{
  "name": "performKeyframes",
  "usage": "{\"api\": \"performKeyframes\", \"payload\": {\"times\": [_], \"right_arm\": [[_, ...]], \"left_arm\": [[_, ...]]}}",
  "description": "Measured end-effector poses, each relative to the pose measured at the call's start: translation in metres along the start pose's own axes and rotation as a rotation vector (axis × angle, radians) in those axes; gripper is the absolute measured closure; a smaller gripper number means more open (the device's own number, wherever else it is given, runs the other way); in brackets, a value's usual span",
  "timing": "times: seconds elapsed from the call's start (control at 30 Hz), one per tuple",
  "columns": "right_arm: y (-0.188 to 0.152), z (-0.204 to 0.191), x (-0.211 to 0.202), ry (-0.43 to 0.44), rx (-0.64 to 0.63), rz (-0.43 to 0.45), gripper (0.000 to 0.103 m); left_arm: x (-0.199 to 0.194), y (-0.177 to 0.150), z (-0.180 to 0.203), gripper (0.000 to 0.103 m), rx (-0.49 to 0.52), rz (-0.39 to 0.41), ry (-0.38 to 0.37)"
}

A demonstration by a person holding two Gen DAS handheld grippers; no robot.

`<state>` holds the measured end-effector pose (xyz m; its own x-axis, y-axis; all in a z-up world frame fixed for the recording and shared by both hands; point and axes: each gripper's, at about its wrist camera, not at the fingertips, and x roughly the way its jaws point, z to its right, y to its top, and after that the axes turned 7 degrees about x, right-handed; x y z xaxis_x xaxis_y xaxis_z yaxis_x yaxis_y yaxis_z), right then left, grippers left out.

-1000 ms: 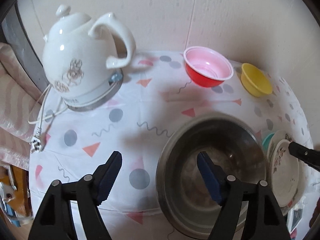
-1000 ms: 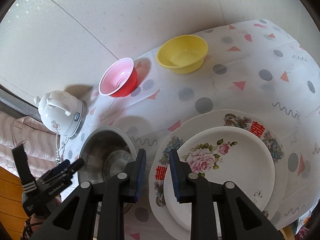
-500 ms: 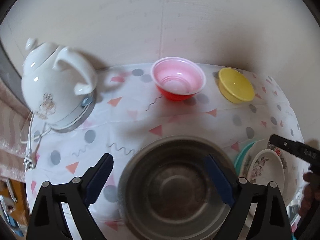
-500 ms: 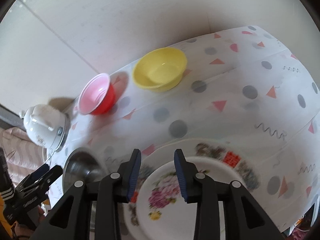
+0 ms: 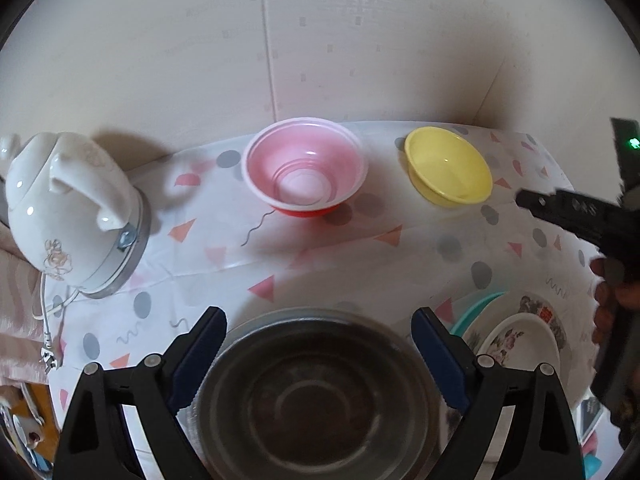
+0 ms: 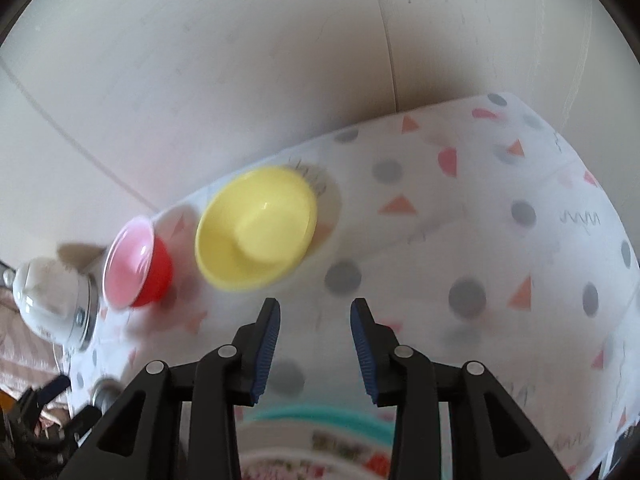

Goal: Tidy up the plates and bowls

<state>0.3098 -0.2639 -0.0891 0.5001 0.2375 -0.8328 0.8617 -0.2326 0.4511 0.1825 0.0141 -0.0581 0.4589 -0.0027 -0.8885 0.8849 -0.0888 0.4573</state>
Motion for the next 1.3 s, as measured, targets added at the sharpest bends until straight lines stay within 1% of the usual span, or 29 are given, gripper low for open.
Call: {"api": "performKeyframes", "payload": {"times": [0.13,0.17,0.3,0.37,0.4,0.43,0.47,0.5,0.53,0.6,0.77,0.9,1.03,1.2,1.3], "right_arm": [[0.02,0.007,0.022,0.024,0.051,-0.022,0.066],[0.023,0.009,0.029,0.037,0.073,-0.05,0.066],[0.032,0.015,0.051,0.072,0.139,-0.088,0.066],[0.033,0.015,0.059,0.097,0.15,-0.098,0.066],[0.033,0.014,0.062,0.094,0.145,-0.104,0.067],[0.033,0.012,0.066,0.095,0.134,-0.11,0.068],[0.032,0.01,0.068,0.104,0.125,-0.115,0.073],[0.032,0.008,0.071,0.111,0.112,-0.123,0.08],[0.03,0.006,0.074,0.112,0.092,-0.136,0.081],[0.028,0.005,0.074,0.112,0.069,-0.142,0.089],[0.018,0.013,0.069,0.109,0.06,-0.168,0.089],[0.006,0.02,0.058,0.123,0.042,-0.188,0.089],[-0.004,0.024,0.05,0.126,0.036,-0.197,0.089],[-0.011,0.027,0.046,0.121,0.023,-0.193,0.089],[-0.015,0.028,0.048,0.124,0.026,-0.188,0.089]], "left_arm": [[0.003,0.007,0.007,0.009,-0.003,-0.007,-0.002],[0.003,0.007,0.007,0.009,-0.004,-0.007,-0.001],[0.006,0.015,0.014,0.009,-0.013,-0.017,-0.002],[0.008,0.018,0.017,0.009,-0.016,-0.022,0.004],[0.009,0.02,0.018,0.009,-0.017,-0.026,0.002],[0.01,0.02,0.018,0.009,-0.019,-0.028,0.0],[0.011,0.021,0.019,0.009,-0.021,-0.031,0.001],[0.013,0.023,0.02,0.009,-0.023,-0.034,0.003],[0.014,0.024,0.021,0.009,-0.024,-0.035,0.001],[0.015,0.027,0.023,0.009,-0.026,-0.035,-0.009],[0.02,0.036,0.032,0.009,-0.021,-0.031,-0.032],[0.026,0.048,0.047,0.009,0.009,-0.027,-0.05],[0.04,0.06,0.065,0.009,0.042,-0.046,-0.074],[0.059,0.074,0.08,0.009,0.046,-0.069,-0.118],[0.072,0.08,0.088,0.01,0.065,-0.087,-0.103]]}}
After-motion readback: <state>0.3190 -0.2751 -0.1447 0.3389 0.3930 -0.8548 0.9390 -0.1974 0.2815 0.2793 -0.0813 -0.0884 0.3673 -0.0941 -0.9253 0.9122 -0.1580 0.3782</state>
